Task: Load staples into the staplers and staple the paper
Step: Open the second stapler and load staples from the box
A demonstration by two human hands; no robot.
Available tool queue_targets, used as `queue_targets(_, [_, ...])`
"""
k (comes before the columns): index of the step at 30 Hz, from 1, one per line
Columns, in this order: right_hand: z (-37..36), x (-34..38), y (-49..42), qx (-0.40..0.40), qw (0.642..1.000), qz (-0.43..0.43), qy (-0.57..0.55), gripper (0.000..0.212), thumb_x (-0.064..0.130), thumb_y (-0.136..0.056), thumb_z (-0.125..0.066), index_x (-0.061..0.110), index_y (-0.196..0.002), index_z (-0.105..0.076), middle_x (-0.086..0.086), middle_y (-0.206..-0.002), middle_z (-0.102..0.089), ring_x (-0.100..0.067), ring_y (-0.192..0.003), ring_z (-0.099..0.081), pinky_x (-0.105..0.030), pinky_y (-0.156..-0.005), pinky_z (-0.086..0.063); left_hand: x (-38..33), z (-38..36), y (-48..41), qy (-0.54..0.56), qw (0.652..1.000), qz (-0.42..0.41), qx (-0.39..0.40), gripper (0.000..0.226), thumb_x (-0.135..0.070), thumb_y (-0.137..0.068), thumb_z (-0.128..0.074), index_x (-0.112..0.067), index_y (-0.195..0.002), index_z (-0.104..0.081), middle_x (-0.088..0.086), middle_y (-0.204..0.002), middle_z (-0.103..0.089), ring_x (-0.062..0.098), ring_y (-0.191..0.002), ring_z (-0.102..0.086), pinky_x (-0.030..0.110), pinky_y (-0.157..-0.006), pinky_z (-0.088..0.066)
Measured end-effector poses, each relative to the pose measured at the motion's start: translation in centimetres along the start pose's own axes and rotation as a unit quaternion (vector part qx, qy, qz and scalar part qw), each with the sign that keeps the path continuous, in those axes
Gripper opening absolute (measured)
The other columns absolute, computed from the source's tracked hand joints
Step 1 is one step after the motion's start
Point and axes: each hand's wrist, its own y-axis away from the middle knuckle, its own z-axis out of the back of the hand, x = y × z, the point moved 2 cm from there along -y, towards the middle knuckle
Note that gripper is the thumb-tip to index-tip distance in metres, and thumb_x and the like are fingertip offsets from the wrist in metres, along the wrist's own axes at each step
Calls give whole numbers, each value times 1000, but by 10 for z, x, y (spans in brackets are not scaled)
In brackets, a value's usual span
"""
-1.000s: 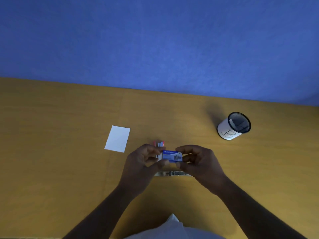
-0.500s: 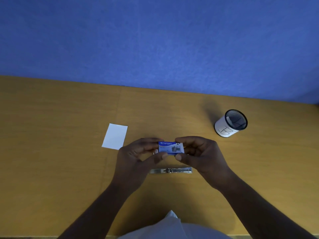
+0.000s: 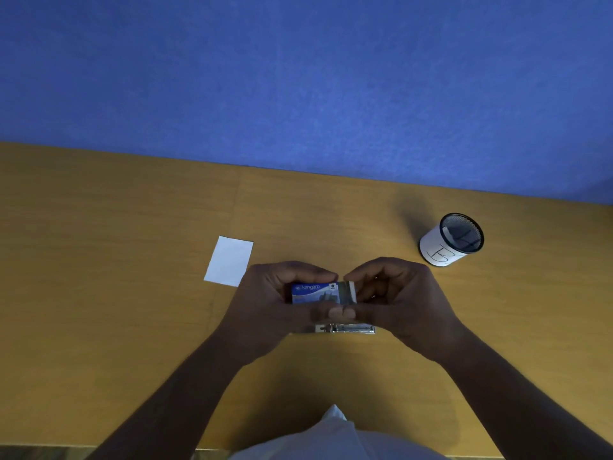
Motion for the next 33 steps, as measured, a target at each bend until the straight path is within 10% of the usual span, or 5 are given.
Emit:
queue_targets(9, [-3,2,3,21,996,-40,-71,19,22,-75,-80,19,-90,-69,-8,-99,-72,-27,-85,-74,-38,-68,-60,-9,0,8,-100,994,-26,-25,42,-12,-58,-92,-17,-96,-76,-2,-97,-76,16,-87,-74,21,-66,-59])
queue_targets(16, [-7,23,7,-75,959,60,266,11,21,-78,-77,30,-82,-73,19,-99,-66,-3,-95,-66,-15,-66,-54,-8,-1,12,-189,978,-42,-75,44,-14,-59,-94,-30,-95,-74,-12,-95,-76,10,-86,-74,22,-65,-60])
queue_targets(23, [-10,22,5,-91,937,-15,337,11,40,-75,-81,35,-71,-73,17,-55,-48,-2,-48,-41,-14,-42,-33,-9,-6,14,-220,969,-62,-93,42,-31,-59,-88,-37,-97,-71,-17,-95,-74,7,-84,-73,21,-64,-60])
queue_targets(33, [-10,22,3,-47,932,-78,350,7,31,-81,-75,33,-74,-77,22,-48,-55,-1,-42,-46,-13,-40,-35,-6,-8,18,-229,964,-61,-118,45,-13,-60,-94,-40,-88,-70,-17,-91,-74,4,-78,-72,15,-61,-56])
